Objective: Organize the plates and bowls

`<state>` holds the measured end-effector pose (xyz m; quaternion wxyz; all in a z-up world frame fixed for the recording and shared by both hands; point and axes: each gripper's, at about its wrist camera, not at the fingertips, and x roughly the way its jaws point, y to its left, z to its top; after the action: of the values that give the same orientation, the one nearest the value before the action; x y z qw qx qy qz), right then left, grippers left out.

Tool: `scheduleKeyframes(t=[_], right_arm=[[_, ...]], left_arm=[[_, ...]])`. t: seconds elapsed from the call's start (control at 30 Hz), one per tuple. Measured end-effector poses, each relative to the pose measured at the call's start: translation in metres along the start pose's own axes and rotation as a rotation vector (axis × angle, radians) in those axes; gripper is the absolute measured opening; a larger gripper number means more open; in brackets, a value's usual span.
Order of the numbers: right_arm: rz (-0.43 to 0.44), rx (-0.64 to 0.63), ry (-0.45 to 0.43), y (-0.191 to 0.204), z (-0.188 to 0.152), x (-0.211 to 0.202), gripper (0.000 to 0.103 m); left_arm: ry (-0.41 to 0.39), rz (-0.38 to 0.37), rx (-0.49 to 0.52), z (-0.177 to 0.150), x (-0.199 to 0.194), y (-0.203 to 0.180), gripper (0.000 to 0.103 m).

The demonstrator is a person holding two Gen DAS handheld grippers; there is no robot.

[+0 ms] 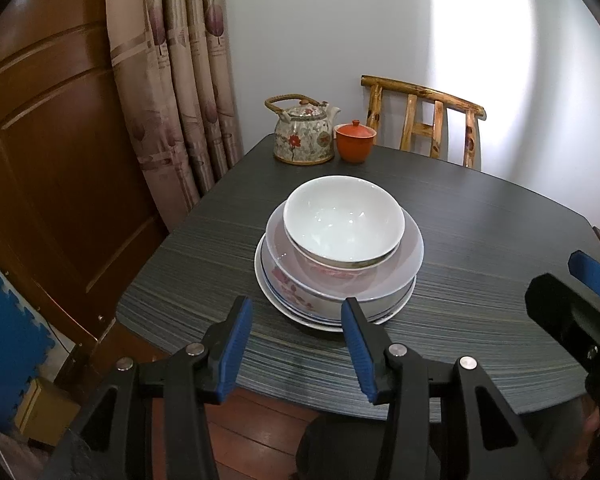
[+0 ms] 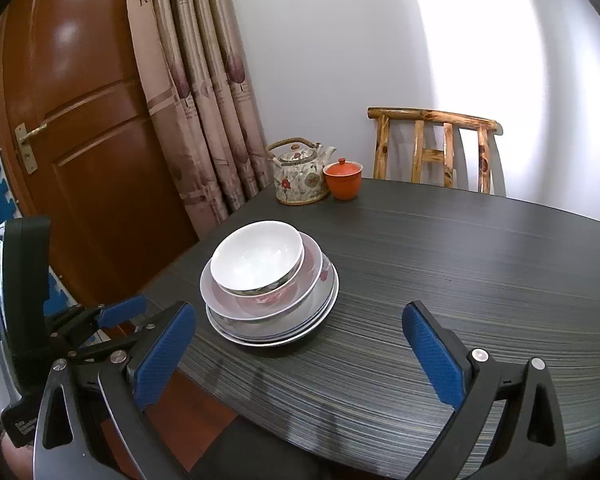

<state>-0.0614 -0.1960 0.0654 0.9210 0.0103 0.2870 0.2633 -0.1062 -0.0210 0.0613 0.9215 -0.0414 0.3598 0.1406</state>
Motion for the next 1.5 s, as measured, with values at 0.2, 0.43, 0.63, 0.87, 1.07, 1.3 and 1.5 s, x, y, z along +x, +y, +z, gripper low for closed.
scheduleKeyframes(t=[0.2, 0.43, 0.63, 0.87, 1.07, 1.3, 1.5], right_arm=[[-0.003, 0.003, 0.021, -0.0002, -0.0017, 0.0039, 0.102], [-0.008, 0.0, 0.027, 0.0013, -0.0042, 0.0049, 0.102], [-0.007, 0.001, 0.037, 0.0009, -0.0064, 0.0061, 0.102], [-0.002, -0.003, 0.046, 0.0007, -0.0066, 0.0069, 0.102], [-0.001, -0.004, 0.05, -0.0007, -0.0077, 0.0075, 0.102], [0.002, -0.003, 0.057, -0.0017, -0.0079, 0.008, 0.102], [0.003, -0.003, 0.057, -0.0024, -0.0079, 0.008, 0.102]], left_arm=[[0.004, 0.011, -0.003, 0.0009, 0.0012, 0.0019, 0.047], [0.014, 0.015, -0.002, 0.0016, 0.0033, 0.0019, 0.047], [0.024, 0.015, -0.002, 0.0004, 0.0046, 0.0021, 0.047], [0.027, 0.014, -0.003, 0.0005, 0.0043, 0.003, 0.047], [0.027, 0.019, -0.002, 0.0005, 0.0041, 0.0037, 0.047], [0.03, 0.022, -0.001, 0.0006, 0.0051, 0.0047, 0.047], [0.034, 0.024, 0.0, 0.0001, 0.0056, 0.0049, 0.047]])
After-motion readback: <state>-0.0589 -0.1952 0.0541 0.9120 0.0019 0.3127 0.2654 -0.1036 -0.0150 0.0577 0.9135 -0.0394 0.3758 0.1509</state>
